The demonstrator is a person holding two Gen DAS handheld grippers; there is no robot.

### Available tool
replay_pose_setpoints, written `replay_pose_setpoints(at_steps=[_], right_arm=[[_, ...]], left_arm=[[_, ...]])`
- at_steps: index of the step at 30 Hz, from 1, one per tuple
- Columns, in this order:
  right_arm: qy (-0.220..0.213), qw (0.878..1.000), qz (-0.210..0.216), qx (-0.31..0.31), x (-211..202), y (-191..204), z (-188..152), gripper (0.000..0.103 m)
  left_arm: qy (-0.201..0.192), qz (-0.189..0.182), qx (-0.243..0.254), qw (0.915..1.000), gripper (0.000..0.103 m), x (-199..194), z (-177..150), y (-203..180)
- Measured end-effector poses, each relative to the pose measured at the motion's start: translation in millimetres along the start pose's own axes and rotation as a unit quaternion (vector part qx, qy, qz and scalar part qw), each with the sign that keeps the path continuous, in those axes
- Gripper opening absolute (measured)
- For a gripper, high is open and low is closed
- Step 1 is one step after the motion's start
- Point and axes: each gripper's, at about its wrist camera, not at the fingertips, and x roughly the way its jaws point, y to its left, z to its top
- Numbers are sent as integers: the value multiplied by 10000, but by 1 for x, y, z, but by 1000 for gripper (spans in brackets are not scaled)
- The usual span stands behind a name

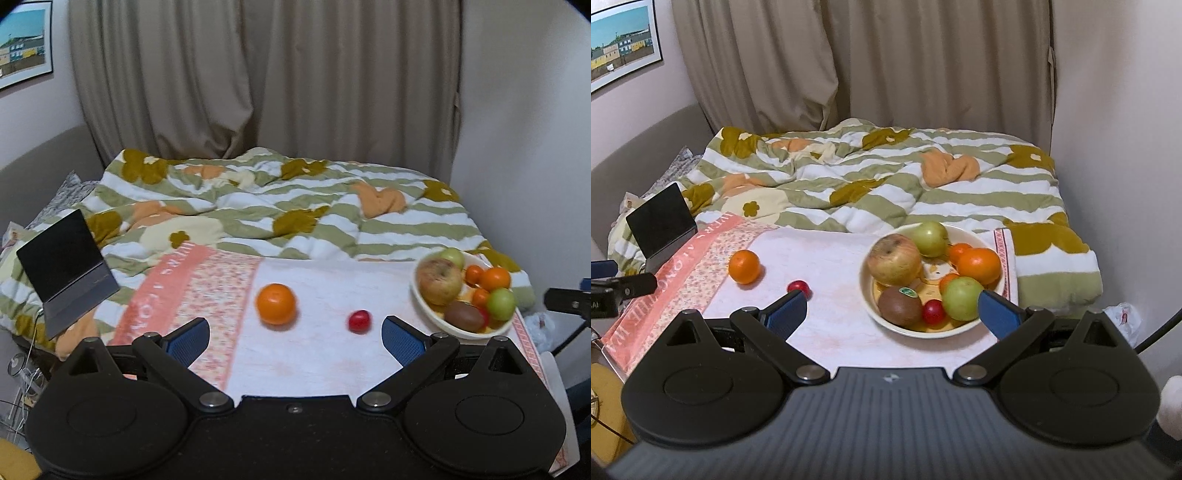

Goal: Organize fruits
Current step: 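Withdraw both grippers from the bowl toward the last mandarin and plum, then grasp the mandarin with the left gripper while the right grasps the red plum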

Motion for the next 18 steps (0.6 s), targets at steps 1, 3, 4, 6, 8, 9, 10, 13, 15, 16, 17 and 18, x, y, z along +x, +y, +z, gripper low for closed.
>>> replay_pose_setpoints(at_steps=[1, 3, 4, 6, 8, 9, 10, 13, 15, 16, 17, 18], right_arm=[[8, 10000, -8, 0, -1, 6, 1, 103], [14, 10000, -9, 10, -2, 20, 2, 103], [25, 10000, -27, 24, -2, 28, 2, 103], [80, 9999, -88, 62, 1, 43, 1, 103], [141, 9997, -169, 123, 7, 59, 0, 103], [163, 9995, -202, 158, 10, 65, 0, 103], [190, 9994, -237, 193, 14, 72, -1, 103], [228, 9986, -359, 310, 27, 92, -3, 103], [245, 9980, -432, 382, 35, 103, -4, 103], [259, 9976, -480, 423, 41, 109, -5, 103], [277, 9971, -536, 464, 47, 115, -5, 103], [302, 9966, -578, 495, 53, 119, -6, 103]], left_arm=[[-15, -8, -20, 10000, 101, 0, 1, 7], [-63, -79, -40, 9999, 101, 1, 3, 23], [-80, -138, -36, 9999, 101, 3, 4, 31], [-85, -246, 34, 9997, 101, 8, 8, 44], [-66, -340, 157, 9993, 101, 14, 11, 56], [-65, -392, 220, 9990, 101, 17, 13, 62], [-60, -461, 289, 9985, 101, 21, 14, 68], [6, -694, 455, 9966, 101, 36, 18, 84], [54, -847, 577, 9947, 101, 47, 21, 93], [76, -937, 655, 9934, 101, 54, 23, 96], [94, -1016, 725, 9921, 101, 60, 24, 100], [107, -1100, 801, 9906, 101, 67, 26, 103]])
